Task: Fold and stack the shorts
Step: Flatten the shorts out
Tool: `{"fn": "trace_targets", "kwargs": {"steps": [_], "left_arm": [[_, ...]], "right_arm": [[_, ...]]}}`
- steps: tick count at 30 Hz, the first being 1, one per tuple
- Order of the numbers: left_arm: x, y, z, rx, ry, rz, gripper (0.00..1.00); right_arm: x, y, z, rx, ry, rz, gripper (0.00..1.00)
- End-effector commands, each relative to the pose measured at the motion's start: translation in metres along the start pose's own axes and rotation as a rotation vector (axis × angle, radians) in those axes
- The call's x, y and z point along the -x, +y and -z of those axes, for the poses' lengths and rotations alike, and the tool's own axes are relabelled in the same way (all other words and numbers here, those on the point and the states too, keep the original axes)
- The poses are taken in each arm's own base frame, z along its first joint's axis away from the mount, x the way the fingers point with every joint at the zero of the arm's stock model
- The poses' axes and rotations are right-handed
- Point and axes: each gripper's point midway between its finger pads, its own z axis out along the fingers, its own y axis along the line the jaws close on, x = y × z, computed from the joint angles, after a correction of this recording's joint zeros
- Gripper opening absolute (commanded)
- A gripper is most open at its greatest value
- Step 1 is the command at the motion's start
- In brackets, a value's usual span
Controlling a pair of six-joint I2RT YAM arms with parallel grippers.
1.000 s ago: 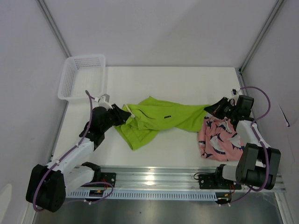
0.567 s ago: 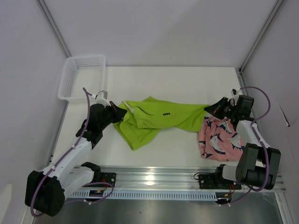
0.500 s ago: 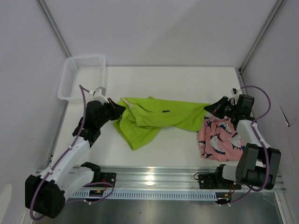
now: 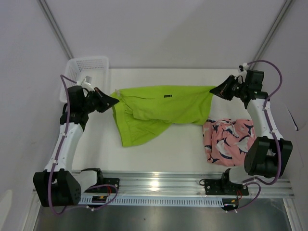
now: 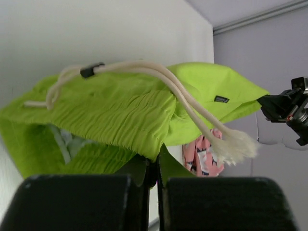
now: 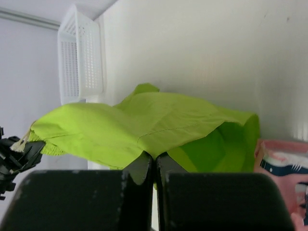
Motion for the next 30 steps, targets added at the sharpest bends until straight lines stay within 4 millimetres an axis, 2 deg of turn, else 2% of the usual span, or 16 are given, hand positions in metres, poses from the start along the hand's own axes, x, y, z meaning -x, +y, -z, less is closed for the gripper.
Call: {"fn": "trace_targets", "kwargs": {"steps": [1,2,5,10,15,16,19,21,23,24,26,27,28,30], "left_arm": [[0.005,-0.03,0.023,-0.059,0.021,-0.014,0.0],[0.006,-0.032,0.026,-0.061,0.024,-0.021,0.0],[0.017,-0.064,0.047,-0.178,0.03,-0.062,0.0],[0.019,-0.088,0.063,-0.253,0.08,-0.062,0.0],[0.041,-0.079,0.061,-0.309,0.091,0.071,0.0],[0.045,-0.081,0.063,-0.315,0.09,0.063,0.0],[0.051,-0.067,0.062,-0.25,0.082,0.051,0.0],[0.054,-0.058,0.061,-0.229,0.08,0.051,0.0],[0.054,-0.052,0.06,-0.223,0.087,0.056,0.0],[0.054,-0.048,0.058,-0.211,0.085,0.046,0.0],[0.055,-0.037,0.054,-0.156,0.07,0.047,0.0],[0.054,-0.032,0.053,-0.136,0.062,0.024,0.0],[0.054,-0.027,0.052,-0.112,0.059,0.021,0.0],[0.051,-0.01,0.05,-0.036,0.047,-0.001,0.0]], "right_arm": [[-0.005,0.009,0.02,-0.033,0.008,0.021,0.0],[-0.003,0.015,0.026,-0.01,-0.003,0.037,0.0],[0.003,0.035,0.04,0.092,-0.027,0.072,0.0],[0.009,0.058,0.052,0.197,-0.039,0.075,0.0],[0.017,0.056,0.039,0.193,0.044,-0.049,0.0],[0.012,0.046,0.031,0.177,0.094,-0.082,0.0],[0.007,0.04,0.024,0.17,0.122,-0.077,0.0],[-0.005,0.035,0.02,0.201,0.16,-0.102,0.0],[-0.006,0.037,0.016,0.256,0.156,-0.101,0.0],[-0.017,0.035,0.012,0.274,0.184,-0.117,0.0],[-0.025,0.032,0.004,0.277,0.193,-0.092,0.0],[-0.037,0.035,-0.004,0.28,0.222,-0.078,0.0],[-0.051,0.026,-0.012,0.257,0.242,-0.085,0.0],[-0.081,0.022,-0.027,0.247,0.302,-0.073,0.0]]}}
